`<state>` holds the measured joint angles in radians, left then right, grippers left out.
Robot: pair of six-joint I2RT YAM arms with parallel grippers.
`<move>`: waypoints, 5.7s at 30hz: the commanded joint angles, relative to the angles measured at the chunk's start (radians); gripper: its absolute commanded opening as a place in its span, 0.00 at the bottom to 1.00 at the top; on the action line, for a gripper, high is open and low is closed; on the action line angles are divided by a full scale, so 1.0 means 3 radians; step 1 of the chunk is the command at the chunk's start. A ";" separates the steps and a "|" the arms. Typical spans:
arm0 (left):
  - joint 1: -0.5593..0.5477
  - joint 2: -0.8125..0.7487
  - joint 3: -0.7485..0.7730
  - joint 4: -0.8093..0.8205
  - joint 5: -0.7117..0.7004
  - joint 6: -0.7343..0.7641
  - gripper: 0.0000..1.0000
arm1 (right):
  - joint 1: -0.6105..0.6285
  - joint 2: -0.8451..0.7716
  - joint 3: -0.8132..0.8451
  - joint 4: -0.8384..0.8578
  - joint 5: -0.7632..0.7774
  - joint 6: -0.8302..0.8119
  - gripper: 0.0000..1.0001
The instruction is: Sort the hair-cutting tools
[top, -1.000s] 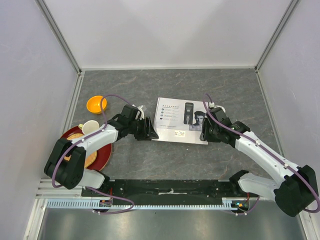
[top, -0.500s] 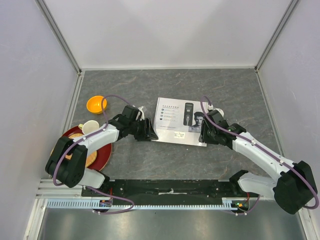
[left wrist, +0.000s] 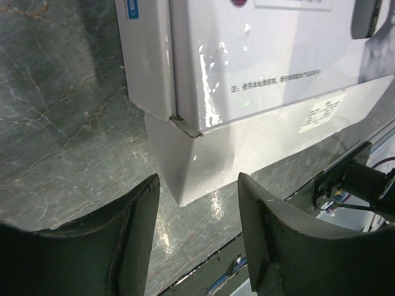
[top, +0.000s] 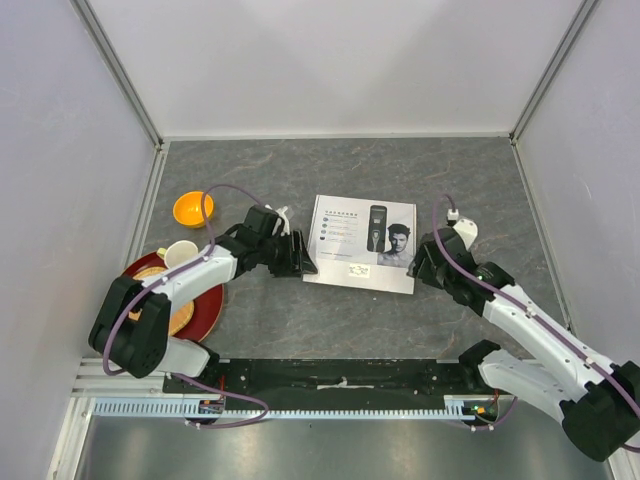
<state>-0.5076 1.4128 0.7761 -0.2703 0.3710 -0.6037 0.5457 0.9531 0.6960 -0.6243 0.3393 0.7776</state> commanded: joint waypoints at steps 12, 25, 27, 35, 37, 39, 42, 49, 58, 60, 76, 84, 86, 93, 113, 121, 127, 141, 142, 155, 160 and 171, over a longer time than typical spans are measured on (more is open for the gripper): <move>-0.0047 -0.0133 0.0302 -0.0127 -0.0270 0.0197 0.62 | -0.0454 -0.0528 -0.0444 0.0066 -0.0266 0.0246 0.66; -0.0088 0.0118 0.0200 0.0067 -0.0265 0.0156 0.53 | -0.0454 -0.0381 -0.0612 0.0802 -0.1238 -0.0005 0.62; -0.0098 0.0138 0.0174 0.0093 -0.0260 0.0146 0.51 | -0.0454 -0.0263 -0.0663 0.0889 -0.1264 -0.0010 0.61; -0.0123 0.0179 0.0123 0.0129 -0.0291 0.0141 0.41 | -0.0454 -0.0109 -0.0776 0.1022 -0.1152 -0.0035 0.53; -0.0128 0.0204 0.0123 0.0134 -0.0301 0.0141 0.40 | -0.0454 -0.0094 -0.0801 0.1023 -0.1071 -0.0046 0.51; -0.0134 0.0220 0.0123 0.0129 -0.0321 0.0141 0.39 | -0.0454 -0.0084 -0.0817 0.1007 -0.0968 -0.0051 0.50; -0.0139 0.0235 0.0113 0.0149 -0.0393 0.0136 0.37 | -0.0454 -0.0053 -0.0847 0.1002 -0.0815 -0.0071 0.48; -0.0174 0.0307 0.0133 0.0185 -0.0465 0.0151 0.36 | -0.0454 0.0080 -0.0822 0.1023 -0.0620 -0.0092 0.43; -0.0231 0.0067 0.0587 -0.0433 -0.0919 0.0258 0.38 | -0.0398 -0.0124 -0.0102 0.0527 -0.0359 -0.0235 0.49; -0.0231 0.0046 0.0741 -0.0545 -0.1001 0.0345 0.42 | -0.0382 -0.0160 -0.0045 0.0521 -0.0364 -0.0255 0.50; -0.0144 0.1829 0.2263 0.1090 -0.1058 0.0739 0.55 | 0.0001 0.0161 -0.0627 0.1405 -0.1264 -0.0113 0.44; -0.0031 0.2689 0.3373 0.0621 -0.0879 0.0509 0.57 | 0.0052 0.0570 -0.0801 0.1421 -0.0732 0.0378 0.37; -0.0011 0.2832 0.3497 0.0502 -0.0772 0.0539 0.57 | 0.0047 0.0632 -0.0817 0.1503 -0.0722 0.0475 0.37; -0.0006 0.3119 0.3901 0.0037 -0.0424 0.0713 0.55 | 0.0037 0.0765 -0.0817 0.1626 -0.0559 0.0507 0.37; -0.0016 0.2241 0.2880 -0.0710 0.0440 0.1082 0.33 | -0.0341 0.1113 -0.0357 0.1738 -0.0547 -0.0167 0.38; -0.0021 0.1632 0.1821 -0.0414 0.0537 0.0806 0.33 | -0.0341 0.1491 -0.0137 0.2254 -0.1360 -0.0465 0.38; -0.0052 0.1253 0.1351 -0.0398 -0.0028 0.0571 0.33 | -0.0428 0.1624 0.0190 0.1806 -0.0801 -0.0389 0.42; -0.0067 0.0721 0.0793 -0.0280 -0.0204 0.0269 0.31 | -0.1108 0.1746 0.0385 0.1631 -0.0710 -0.0491 0.37; -0.0067 0.0721 0.0768 -0.0275 -0.0194 0.0269 0.31 | -0.1134 0.1869 0.0405 0.1671 -0.0808 -0.0486 0.34; -0.0067 0.0644 0.0680 -0.0163 -0.0025 0.0320 0.32 | -0.1221 0.2494 0.0507 0.2312 -0.2206 -0.0439 0.13; -0.0067 0.0420 0.0711 -0.0306 -0.0433 0.0289 0.35 | -0.1236 0.2178 0.0671 0.1561 -0.1194 -0.0450 0.19; -0.0067 -0.0102 0.0425 -0.0638 -0.1099 0.0172 0.47 | -0.1262 0.1069 0.0330 0.0512 -0.0829 -0.0618 0.28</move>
<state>-0.5240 1.4471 0.9558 -0.4164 0.1150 -0.5129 0.1684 1.4303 0.8570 -0.3302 0.0570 0.6224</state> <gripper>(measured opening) 0.471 0.264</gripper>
